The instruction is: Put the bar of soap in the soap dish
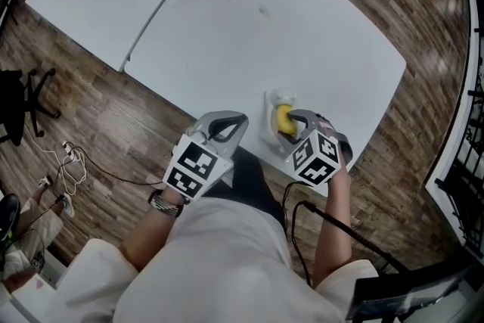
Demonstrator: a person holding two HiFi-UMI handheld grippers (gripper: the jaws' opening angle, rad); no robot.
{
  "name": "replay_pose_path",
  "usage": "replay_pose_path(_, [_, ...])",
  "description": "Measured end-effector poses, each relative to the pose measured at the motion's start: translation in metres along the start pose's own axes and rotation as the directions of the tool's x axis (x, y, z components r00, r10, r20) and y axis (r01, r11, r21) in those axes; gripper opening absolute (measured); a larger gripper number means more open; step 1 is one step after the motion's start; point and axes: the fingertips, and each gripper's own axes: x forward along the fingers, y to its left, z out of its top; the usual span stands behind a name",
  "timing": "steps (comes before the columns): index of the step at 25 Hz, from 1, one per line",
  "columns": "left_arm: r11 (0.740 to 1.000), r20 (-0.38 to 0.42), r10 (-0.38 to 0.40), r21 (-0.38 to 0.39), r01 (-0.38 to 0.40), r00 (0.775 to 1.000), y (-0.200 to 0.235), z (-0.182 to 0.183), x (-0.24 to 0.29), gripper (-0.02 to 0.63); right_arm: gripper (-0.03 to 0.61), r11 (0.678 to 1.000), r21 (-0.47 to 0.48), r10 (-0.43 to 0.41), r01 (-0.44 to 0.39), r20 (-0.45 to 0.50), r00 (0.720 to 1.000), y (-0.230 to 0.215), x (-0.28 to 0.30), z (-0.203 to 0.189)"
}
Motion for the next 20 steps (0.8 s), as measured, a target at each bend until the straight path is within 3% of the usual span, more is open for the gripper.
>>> replay_pose_path(20, [0.997, -0.043, -0.007, 0.07, 0.01, 0.999, -0.012, -0.011, 0.0, 0.008, 0.198, 0.997, 0.032, 0.072, -0.072, -0.007, 0.997, 0.001, -0.003, 0.002])
